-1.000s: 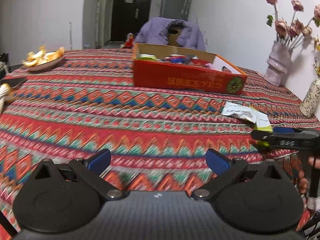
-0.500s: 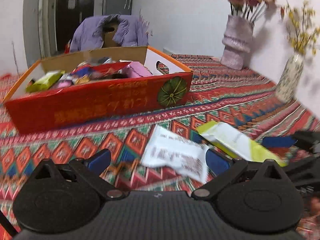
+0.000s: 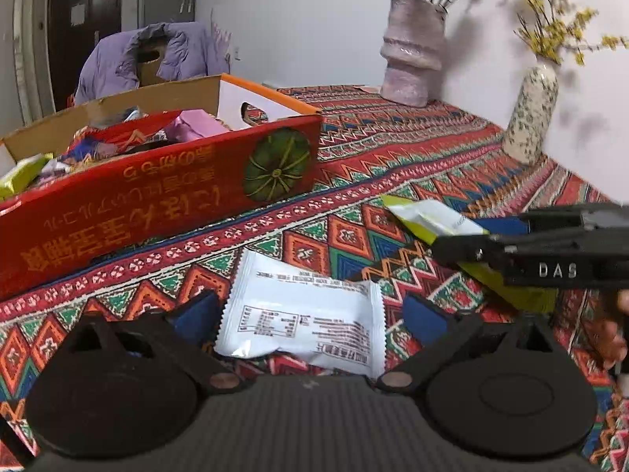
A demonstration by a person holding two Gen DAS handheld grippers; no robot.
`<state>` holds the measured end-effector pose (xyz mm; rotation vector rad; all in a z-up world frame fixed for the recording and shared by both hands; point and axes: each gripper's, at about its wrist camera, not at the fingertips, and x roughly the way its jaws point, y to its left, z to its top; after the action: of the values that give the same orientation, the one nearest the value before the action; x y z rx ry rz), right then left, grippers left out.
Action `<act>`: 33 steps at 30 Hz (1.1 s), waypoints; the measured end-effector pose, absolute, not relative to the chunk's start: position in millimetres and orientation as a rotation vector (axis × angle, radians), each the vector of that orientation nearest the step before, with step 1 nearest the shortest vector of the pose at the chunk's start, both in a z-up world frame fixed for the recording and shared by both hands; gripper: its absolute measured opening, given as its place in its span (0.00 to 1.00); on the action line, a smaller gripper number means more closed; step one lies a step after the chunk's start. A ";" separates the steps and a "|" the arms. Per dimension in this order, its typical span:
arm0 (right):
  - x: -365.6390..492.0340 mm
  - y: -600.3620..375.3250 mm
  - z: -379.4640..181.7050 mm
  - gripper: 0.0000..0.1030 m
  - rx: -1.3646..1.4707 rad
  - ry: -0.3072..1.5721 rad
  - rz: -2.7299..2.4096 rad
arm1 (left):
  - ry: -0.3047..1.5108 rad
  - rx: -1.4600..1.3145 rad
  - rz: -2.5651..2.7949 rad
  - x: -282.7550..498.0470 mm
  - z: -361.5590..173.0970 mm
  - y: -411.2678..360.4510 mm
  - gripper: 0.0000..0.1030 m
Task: Organize snacks
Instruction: 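Grasp white sachet with left gripper while right grasps yellow-green bar, then lower white sachet into box with left gripper while right drops yellow-green bar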
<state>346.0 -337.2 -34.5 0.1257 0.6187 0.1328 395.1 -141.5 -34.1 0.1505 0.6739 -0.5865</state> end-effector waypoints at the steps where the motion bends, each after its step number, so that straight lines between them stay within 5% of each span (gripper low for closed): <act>1: 345.2 -337.0 -34.0 0.37 0.128 0.615 0.133 | 0.659 0.190 -0.584 391.3 -33.8 -145.0 0.77; 4: 340.1 -336.6 -31.8 0.36 0.151 0.606 0.146 | 0.664 0.198 -0.588 384.4 -30.3 -146.8 0.57; 7: 330.2 -333.2 -26.9 0.36 0.161 0.587 0.160 | 0.689 0.168 -0.567 377.8 -25.6 -141.3 0.49; 33: 203.8 -233.3 42.4 0.36 0.074 0.461 0.310 | 0.493 -0.122 -0.337 212.3 58.7 15.6 0.48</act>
<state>203.8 -233.3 42.4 0.0742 0.4608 0.3102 212.3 15.6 58.7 -0.1220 0.4927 -0.3371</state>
